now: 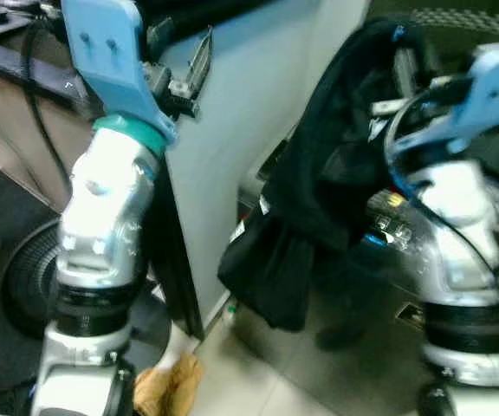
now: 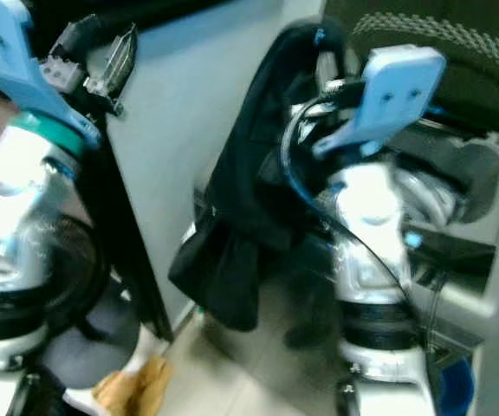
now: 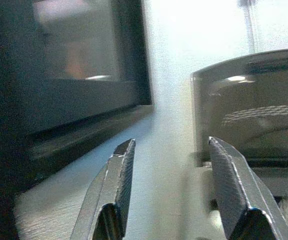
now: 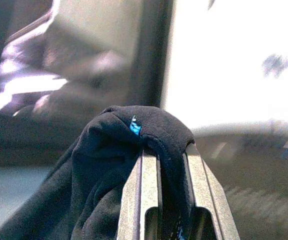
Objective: Clothes washing
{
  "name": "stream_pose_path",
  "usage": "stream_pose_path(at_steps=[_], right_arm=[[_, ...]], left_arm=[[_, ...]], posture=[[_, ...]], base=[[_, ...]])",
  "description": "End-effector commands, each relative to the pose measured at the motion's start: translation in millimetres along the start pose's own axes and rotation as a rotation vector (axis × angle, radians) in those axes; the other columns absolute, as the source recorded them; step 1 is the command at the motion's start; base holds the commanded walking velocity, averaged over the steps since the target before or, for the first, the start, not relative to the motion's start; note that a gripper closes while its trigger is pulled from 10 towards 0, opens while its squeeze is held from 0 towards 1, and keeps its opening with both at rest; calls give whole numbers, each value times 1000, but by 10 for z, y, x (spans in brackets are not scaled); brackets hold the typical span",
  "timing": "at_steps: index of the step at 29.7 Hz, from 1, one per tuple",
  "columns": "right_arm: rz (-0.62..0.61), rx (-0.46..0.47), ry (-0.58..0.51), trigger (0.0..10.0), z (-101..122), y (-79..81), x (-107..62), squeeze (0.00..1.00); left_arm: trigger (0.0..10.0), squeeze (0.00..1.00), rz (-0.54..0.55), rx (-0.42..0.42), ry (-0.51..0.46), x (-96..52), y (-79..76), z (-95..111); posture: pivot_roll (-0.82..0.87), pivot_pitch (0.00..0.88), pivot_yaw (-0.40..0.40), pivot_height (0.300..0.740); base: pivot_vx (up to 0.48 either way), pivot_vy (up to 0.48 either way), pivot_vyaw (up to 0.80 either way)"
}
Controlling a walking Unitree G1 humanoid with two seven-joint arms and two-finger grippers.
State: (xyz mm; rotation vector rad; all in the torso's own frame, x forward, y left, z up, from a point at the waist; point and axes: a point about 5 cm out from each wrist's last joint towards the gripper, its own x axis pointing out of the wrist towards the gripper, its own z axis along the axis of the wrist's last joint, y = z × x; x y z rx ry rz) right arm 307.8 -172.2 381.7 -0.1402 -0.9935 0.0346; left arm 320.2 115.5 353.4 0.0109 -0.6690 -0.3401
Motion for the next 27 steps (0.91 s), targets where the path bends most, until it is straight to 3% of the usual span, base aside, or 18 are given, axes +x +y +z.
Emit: stream_pose_path(at_steps=[1, 21, 24, 25, 27], right_arm=[[-3, -20, -120, 10000, 213, 8, 53, 0], [18, 49, -67, 10000, 87, 91, -12, 0], [76, 76, -41, 10000, 52, 166, -31, 0], [175, 104, 2, 10000, -12, 298, -91, 0], [224, 113, 23, 10000, -44, 367, -130, 0]], left_arm=[[10000, 0, 9, 12, -20, -7, 15, 31], [10000, 0, -3, -4, 18, -58, -53, -84], [10000, 0, 18, -10, 26, -70, -45, -105], [10000, 0, 52, -6, 29, -83, -25, -130], [10000, 0, 69, -2, 28, -89, -13, -141]], posture=[[15, 0, 46, 740], [20, 0, 55, 740], [17, 0, 55, 740], [15, 0, 55, 740], [15, 0, 55, 740]], base=[[0, 0, -800], [0, 0, -800], [0, 0, -800], [0, 0, 0], [0, 0, 0]])
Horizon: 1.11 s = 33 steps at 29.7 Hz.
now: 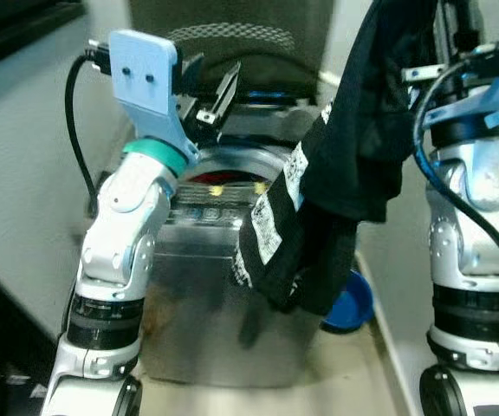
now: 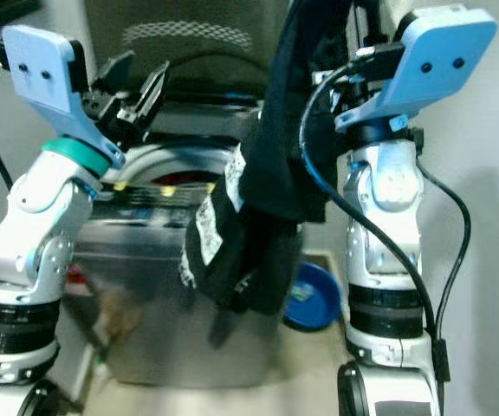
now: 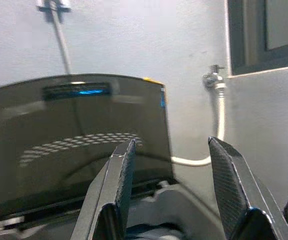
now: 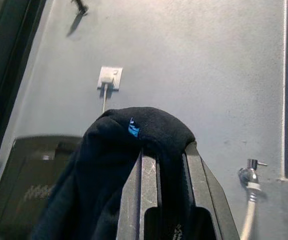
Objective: Clothes washing
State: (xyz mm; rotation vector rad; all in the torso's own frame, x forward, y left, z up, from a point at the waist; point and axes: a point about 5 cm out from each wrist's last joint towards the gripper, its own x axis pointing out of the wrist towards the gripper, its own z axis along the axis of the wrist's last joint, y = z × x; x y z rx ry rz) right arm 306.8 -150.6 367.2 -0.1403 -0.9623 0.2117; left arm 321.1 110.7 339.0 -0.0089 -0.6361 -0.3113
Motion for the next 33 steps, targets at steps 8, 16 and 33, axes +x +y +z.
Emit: stream_pose_path(at_steps=[8, 16, 33], right_arm=[[132, 134, 65, 10000, -124, 277, -116, 0], [119, 154, 80, 10000, -164, 247, -128, 0], [91, 137, 80, 10000, -159, 179, -155, 0]], left_arm=[[10000, 0, 119, 32, 14, -33, 115, -71], [10000, 0, 118, 33, 11, -34, 113, -61], [10000, 0, 62, 19, 37, -25, 39, -98]], posture=[[21, 0, 45, 740], [22, 0, 44, 740], [18, 0, 57, 740]], base=[[346, 332, 0], [357, 320, 0], [124, 115, 0]])
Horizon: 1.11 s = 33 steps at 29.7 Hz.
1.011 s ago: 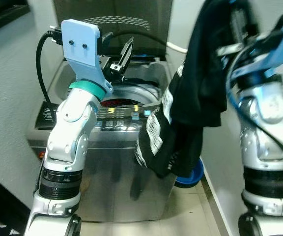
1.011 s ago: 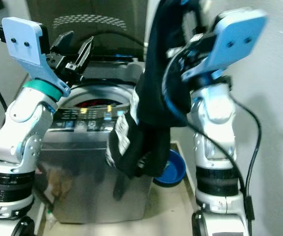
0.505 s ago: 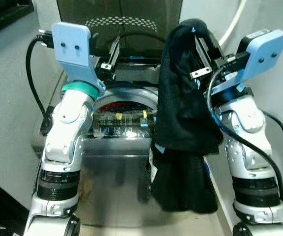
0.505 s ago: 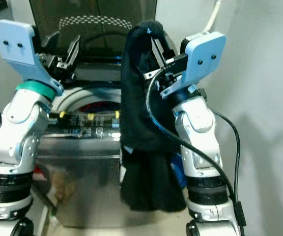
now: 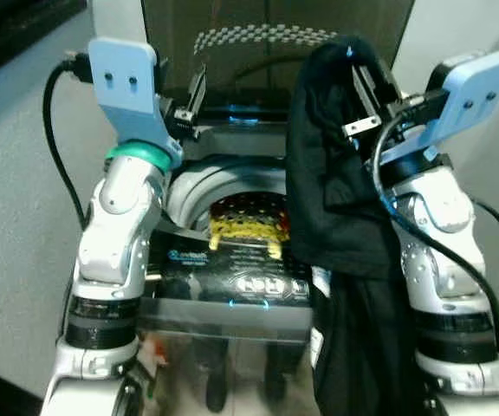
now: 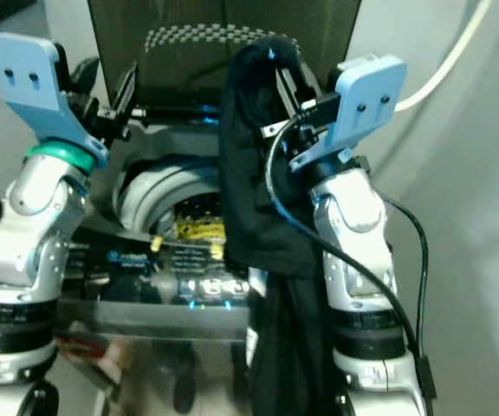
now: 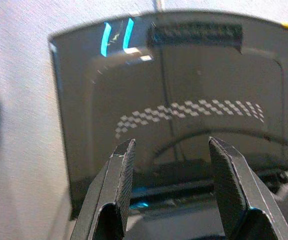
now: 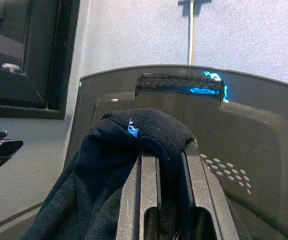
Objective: Clothes washing
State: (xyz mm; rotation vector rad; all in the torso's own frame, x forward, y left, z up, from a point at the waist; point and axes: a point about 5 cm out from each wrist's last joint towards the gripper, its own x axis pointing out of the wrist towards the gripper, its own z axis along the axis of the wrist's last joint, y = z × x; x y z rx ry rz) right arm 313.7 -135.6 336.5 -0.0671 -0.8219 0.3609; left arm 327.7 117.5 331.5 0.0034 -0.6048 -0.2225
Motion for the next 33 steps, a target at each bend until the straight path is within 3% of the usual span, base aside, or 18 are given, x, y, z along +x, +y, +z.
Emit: stream_pose_path(at_steps=[1, 11, 15, 18, 21, 23, 24, 26, 28, 29, 33], right_arm=[[-8, -10, -37, 10000, 72, -16, 2, 0], [-4, -5, -42, 10000, 75, -6, 4, 0], [65, 34, -51, 10000, 96, 67, 40, 0], [164, 102, -96, 10000, 202, 168, 169, 0], [178, 108, -113, 10000, 245, 169, 227, 0], [179, 100, -173, 10000, 389, 84, 465, 0], [179, 100, -173, 10000, 389, 84, 465, 0], [147, 83, -238, 10000, 558, -33, 718, 0], [140, 84, -259, 10000, 630, -71, 813, 0], [156, 79, -310, 10000, 806, -89, 968, 0], [180, 88, -377, 10000, 1071, -108, 1162, 0]], left_arm=[[10000, 0, -24, -18, 1, -16, -46, -5], [10000, 0, -71, -21, 0, -21, -67, 17], [10000, 0, -187, -48, 9, -73, -93, 34], [10000, 0, -433, -104, 45, -273, -230, 8], [10000, 0, -494, -124, 60, -339, -266, -4], [10000, 0, -679, -171, 117, -550, -354, -52], [10000, 0, -679, -171, 117, -550, -354, -52], [10000, 0, -808, -235, 171, -714, -406, -94], [10000, 0, -843, -264, 190, -755, -422, -107], [10000, 0, -891, -320, 195, -766, -508, -122], [10000, 0, -965, -408, 191, -766, -673, -135]], posture=[[18, 0, 58, 740], [22, 0, 60, 740], [24, 0, 59, 740], [22, 0, 59, 740], [20, 0, 58, 740], [15, 0, 54, 740], [15, 0, 54, 740], [10, 0, 53, 740], [7, 0, 52, 740], [5, 0, 43, 740], [-2, 0, 37, 740]], base=[[0, 0, 0], [0, 0, 0], [0, 0, 0], [0, 0, 0], [0, 0, 0], [0, 0, 0], [0, 0, 0], [0, 0, 0], [0, 0, 0], [0, 0, 0], [0, 0, 0]])
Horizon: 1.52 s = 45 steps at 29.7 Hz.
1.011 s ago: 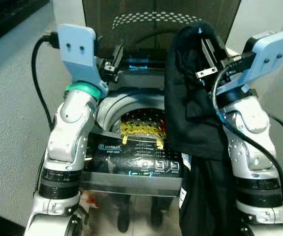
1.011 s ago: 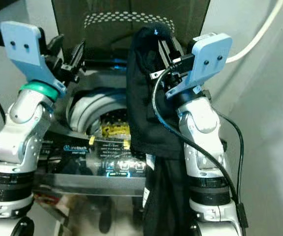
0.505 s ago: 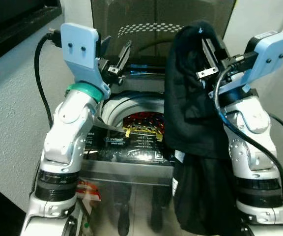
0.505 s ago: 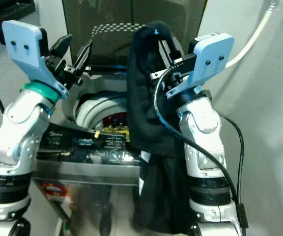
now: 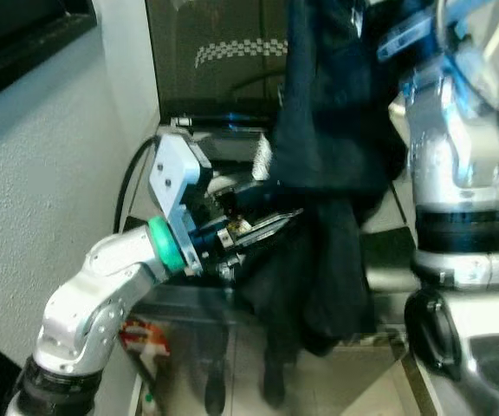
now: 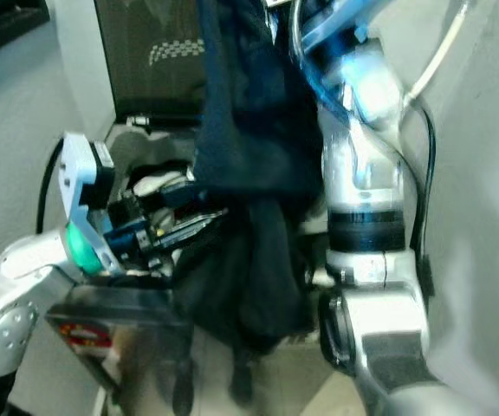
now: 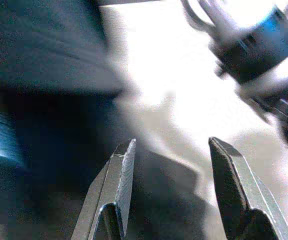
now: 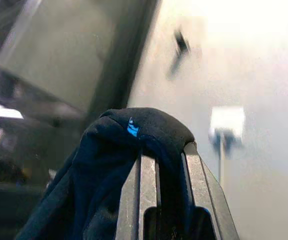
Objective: Clothes washing
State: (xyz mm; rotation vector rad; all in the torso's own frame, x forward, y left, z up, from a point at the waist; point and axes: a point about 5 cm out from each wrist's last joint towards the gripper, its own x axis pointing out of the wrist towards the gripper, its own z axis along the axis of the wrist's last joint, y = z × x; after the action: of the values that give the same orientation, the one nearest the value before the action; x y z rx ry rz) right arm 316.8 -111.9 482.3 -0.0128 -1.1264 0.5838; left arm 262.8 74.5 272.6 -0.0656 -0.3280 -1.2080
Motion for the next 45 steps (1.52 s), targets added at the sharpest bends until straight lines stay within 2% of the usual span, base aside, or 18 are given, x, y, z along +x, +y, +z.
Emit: stream_pose_path(at_steps=[1, 7, 8, 9, 10, 12, 13, 14, 15, 17, 20, 21, 24, 30, 33, 36, 38, 45], right_arm=[[14, 26, -89, 10000, 215, -44, 169, 0], [58, 91, -192, 10000, 502, -57, 248, 0], [52, 73, -198, 10000, 536, -106, 167, 0], [44, 62, -188, 10000, 520, -133, 123, 0], [44, 62, -188, 10000, 520, -133, 123, 0], [20, 20, -139, 10000, 415, -209, 36, 0], [20, 20, -139, 10000, 415, -209, 36, 0], [-20, -46, -54, 10000, 248, -290, -83, 0], [-47, -91, 12, 10000, 116, -341, -153, 0], [-60, -118, 52, 10000, 36, -369, -191, 0], [-73, -164, 111, 10000, -97, -383, -242, 0], [-89, -214, 201, 10000, -290, -365, -277, 0], [-136, -180, 377, 10000, -832, -116, -292, 0], [-205, -127, 460, 10000, -1071, 155, -214, 0], [-155, -72, 460, 10000, -1133, 384, -150, 0], [4, -83, 492, 10000, -1236, 556, -256, 0], [4, -83, 492, 10000, -1236, 556, -256, 0], [133, -213, 772, 10000, -1571, 552, -645, 0]], left_arm=[[10000, 0, -86, -67, -15, 168, -85, -68], [10000, 0, -75, -65, 2, 428, 14, -232], [10000, 0, 78, 16, -3, 474, 369, -144], [10000, 0, 156, 66, -3, 459, 537, -75], [10000, 0, 156, 66, -3, 459, 537, -75], [10000, 0, 298, 175, 6, 359, 829, 86], [10000, 0, 298, 175, 6, 359, 829, 86], [10000, 0, 444, 281, 4, 179, 1096, 304], [10000, 0, 514, 355, 10, 52, 1210, 432], [10000, 0, 549, 398, 15, -24, 1263, 506], [10000, 0, 557, 417, 24, -103, 1294, 562], [10000, 0, 531, 417, 48, -144, 1303, 558], [10000, 0, 501, 372, 93, -121, 1358, 439], [10000, 0, 482, 308, 82, -2, 1348, 302], [10000, 0, 427, 267, 67, 28, 1189, 186], [10000, 0, 390, 220, 66, -35, 961, 73], [10000, 0, 390, 220, 66, -35, 961, 73], [10000, 0, 322, 120, 63, -119, 590, -45]], posture=[[0, 0, 35, 740], [-24, 0, 44, 740], [-42, 0, 62, 740], [-51, 2, 72, 740], [-51, 2, 72, 740], [-70, 8, 93, 740], [-70, 8, 93, 740], [-80, 18, 111, 740], [-83, 22, 119, 740], [-84, 24, 120, 740], [-84, 26, 121, 740], [-72, 35, 120, 740], [-41, 57, 102, 740], [-13, 78, 81, 740], [3, 89, 72, 740], [11, 92, 64, 740], [11, 92, 64, 740], [7, 94, 72, 740]], base=[[0, 0, 0], [0, 0, 0], [0, 0, 0], [0, 0, 0], [0, 0, 0], [0, 0, 0], [0, 0, 0], [0, 0, 0], [0, 0, 0], [0, 0, 0], [0, 0, 0], [0, 0, 0], [0, 0, 0], [0, 0, 0], [0, 0, 0], [0, 0, 0], [0, 0, 0], [0, 0, 0]])
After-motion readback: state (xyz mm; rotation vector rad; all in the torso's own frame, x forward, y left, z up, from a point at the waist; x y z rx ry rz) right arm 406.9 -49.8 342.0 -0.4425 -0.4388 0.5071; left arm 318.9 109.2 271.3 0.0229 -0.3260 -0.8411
